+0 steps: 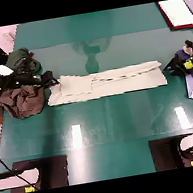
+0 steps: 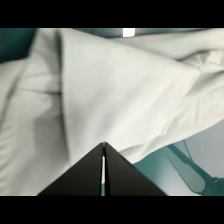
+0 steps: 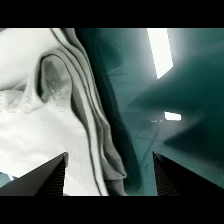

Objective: Fold the shirts.

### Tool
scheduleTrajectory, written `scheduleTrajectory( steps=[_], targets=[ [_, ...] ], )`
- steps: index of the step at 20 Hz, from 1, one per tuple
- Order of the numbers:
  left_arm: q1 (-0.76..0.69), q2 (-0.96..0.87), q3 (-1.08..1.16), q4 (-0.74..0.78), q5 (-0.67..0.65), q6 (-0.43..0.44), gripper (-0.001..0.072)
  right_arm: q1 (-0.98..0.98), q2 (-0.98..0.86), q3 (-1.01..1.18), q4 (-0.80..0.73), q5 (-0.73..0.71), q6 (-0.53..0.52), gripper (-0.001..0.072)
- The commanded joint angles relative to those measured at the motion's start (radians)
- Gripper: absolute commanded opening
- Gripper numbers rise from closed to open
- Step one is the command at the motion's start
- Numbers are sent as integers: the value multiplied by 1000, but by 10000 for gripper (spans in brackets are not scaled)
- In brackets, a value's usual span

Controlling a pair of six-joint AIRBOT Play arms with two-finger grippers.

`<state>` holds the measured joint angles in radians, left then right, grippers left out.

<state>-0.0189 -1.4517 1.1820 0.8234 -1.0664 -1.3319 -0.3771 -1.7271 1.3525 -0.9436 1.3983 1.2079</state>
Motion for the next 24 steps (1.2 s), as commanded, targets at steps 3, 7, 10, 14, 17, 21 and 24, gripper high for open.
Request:
scheduleTrajectory(
  steps=[3, 7, 10, 14, 17, 21, 24],
  targets=[
    [-122, 0, 1, -2, 48, 3, 29, 42, -43, -61, 100, -46, -92, 588],
    [-189, 0, 2, -2, 55, -25, 28, 106, -79, -61, 218, -40, -166, 294],
    [-272, -5, 10, -1, 129, -57, 28, 109, -41, -61, 243, -34, -197, 15],
    [-391, -97, 160, 0, 158, -57, 27, 111, 101, -60, 245, -26, -188, 12],
    [-462, -241, 342, 0, 151, -58, 27, 154, 185, 28, 245, 29, -138, 11],
    [-526, -435, 515, 0, 135, -85, 27, 283, 216, 235, 245, 94, -9, 11],
    [-542, -538, 595, -7, 129, -113, 27, 404, 215, 367, 244, 95, 48, 11]
  ],
)
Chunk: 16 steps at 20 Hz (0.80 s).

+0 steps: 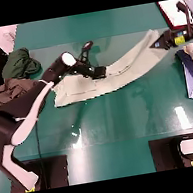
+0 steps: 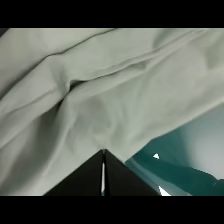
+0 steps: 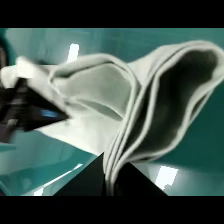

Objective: Fold the shirts.

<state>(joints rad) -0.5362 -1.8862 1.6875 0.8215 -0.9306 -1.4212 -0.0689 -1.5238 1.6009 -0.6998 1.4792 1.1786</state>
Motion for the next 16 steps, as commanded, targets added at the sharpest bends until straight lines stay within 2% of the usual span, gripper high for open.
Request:
scheduleTrajectory(
  steps=[1, 7, 11, 16],
  targets=[
    [-25, -123, 104, -4, -5, -27, 27, 132, 11, 153, -1, 12, 93, 11],
    [-18, -152, 110, 27, 21, -47, 27, 310, -95, 373, -8, 42, 137, 11],
    [31, -120, 111, 45, -62, -45, 26, 384, -158, 437, -9, 33, 138, 11],
    [139, 120, 112, 351, -212, -46, 27, 485, -206, 437, -8, 5, 121, 11]
  ],
)
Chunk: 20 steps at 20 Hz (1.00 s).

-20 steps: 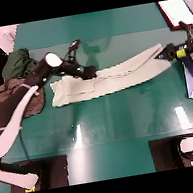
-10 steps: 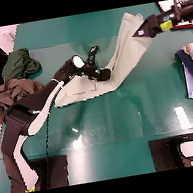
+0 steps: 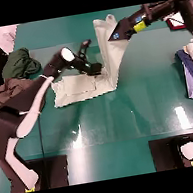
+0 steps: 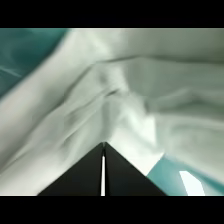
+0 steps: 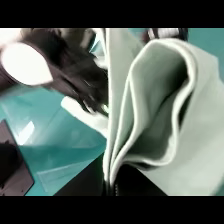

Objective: Fold the shirts.

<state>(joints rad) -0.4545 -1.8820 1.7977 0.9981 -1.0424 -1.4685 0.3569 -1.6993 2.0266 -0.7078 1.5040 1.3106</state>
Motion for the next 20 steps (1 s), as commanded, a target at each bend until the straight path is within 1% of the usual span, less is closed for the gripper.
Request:
scheduleTrajectory(
  steps=[1, 3, 5, 7, 9, 10, 11, 12, 13, 14, 16, 18, 20],
  targets=[
    [94, 174, 2, 249, -148, 2, 28, 88, -47, 11, 0, -34, -13, 11],
    [171, 283, 2, 385, -238, 2, 28, 152, -81, 11, 0, -76, -37, 11],
    [252, 380, 2, 472, -309, 2, 28, 225, -130, 11, 0, -143, -60, 12],
    [325, 455, 2, 507, -344, 2, 29, 303, -196, 11, 1, -229, -83, 16],
    [377, 509, 2, 510, -348, 2, 29, 384, -260, 12, 2, -320, -115, 18],
    [392, 525, 2, 510, -347, 2, 29, 421, -286, 12, 11, -359, -145, 51],
    [404, 535, 2, 510, -347, 2, 29, 458, -308, 12, 26, -379, -182, 295],
    [406, 537, 1, 511, -348, 2, 29, 484, -318, 11, 47, -369, -191, 513],
    [406, 537, 1, 510, -348, 2, 28, 500, -317, 12, 54, -334, -192, 587],
    [405, 537, 1, 509, -347, 2, 28, 502, -308, 11, 40, -287, -190, 585],
    [405, 537, 1, 483, -345, 2, 29, 466, -275, -14, -48, -199, -152, 572],
    [405, 537, 0, 468, -345, 2, 28, 380, -220, -117, -100, -177, -135, 572],
    [405, 534, -2, 425, -347, 2, 28, 254, -152, -266, -106, -172, -117, 572]
  ],
)
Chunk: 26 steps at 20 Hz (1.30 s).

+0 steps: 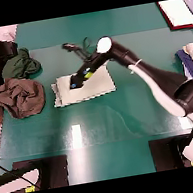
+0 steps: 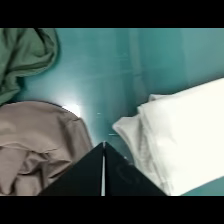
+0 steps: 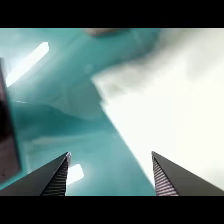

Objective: Fold the shirts.

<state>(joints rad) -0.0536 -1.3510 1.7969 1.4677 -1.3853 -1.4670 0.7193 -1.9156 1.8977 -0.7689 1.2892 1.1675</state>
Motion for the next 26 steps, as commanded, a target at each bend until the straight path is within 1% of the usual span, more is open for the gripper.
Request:
scheduleTrajectory(
  steps=[1, 2, 3, 4, 6, 8, 9, 11, 15, 17, 18, 20, 23, 26],
  targets=[
    [4, 0, -1, -72, -2, 0, 29, -180, 100, -216, -47, 41, 29, 572],
    [4, -5, -1, -105, 2, 0, 29, -251, 127, -285, -46, 43, 31, 574],
    [4, -6, -7, -142, 17, 1, 29, -323, 149, -347, -44, 55, 38, 618],
    [4, -6, -20, -174, 44, 1, 29, -384, 162, -392, -43, 63, 49, 715],
    [4, -6, -56, -214, 91, 2, 29, -471, 164, -462, -34, 33, 52, 715],
    [4, -6, -91, -223, 111, 8, 29, -490, 129, -488, -27, -4, 50, 713],
    [4, -6, -106, -223, 114, 8, 29, -482, 95, -478, 13, -4, 45, 713],
    [4, -6, -122, -223, 111, 8, 29, -446, 18, -426, 117, -6, 7, 711],
    [4, -6, -124, -223, 111, 9, 29, -337, -113, -268, 219, -8, -6, 684],
    [4, -6, -124, -223, 109, 9, 29, -294, -137, -229, 258, -39, -7, 529],
    [4, -6, -124, -223, 108, 9, 29, -278, -137, -222, 258, -61, -12, 393],
    [4, -6, -124, -223, 103, 9, 29, -267, -136, -210, 264, -55, -65, 12],
    [2, -6, -124, -224, 82, 8, 29, -294, -83, -231, 261, -39, -72, 13],
    [-29, -6, -124, -224, 82, 8, 29, -431, 81, -342, 235, -69, -34, 13]
  ],
)
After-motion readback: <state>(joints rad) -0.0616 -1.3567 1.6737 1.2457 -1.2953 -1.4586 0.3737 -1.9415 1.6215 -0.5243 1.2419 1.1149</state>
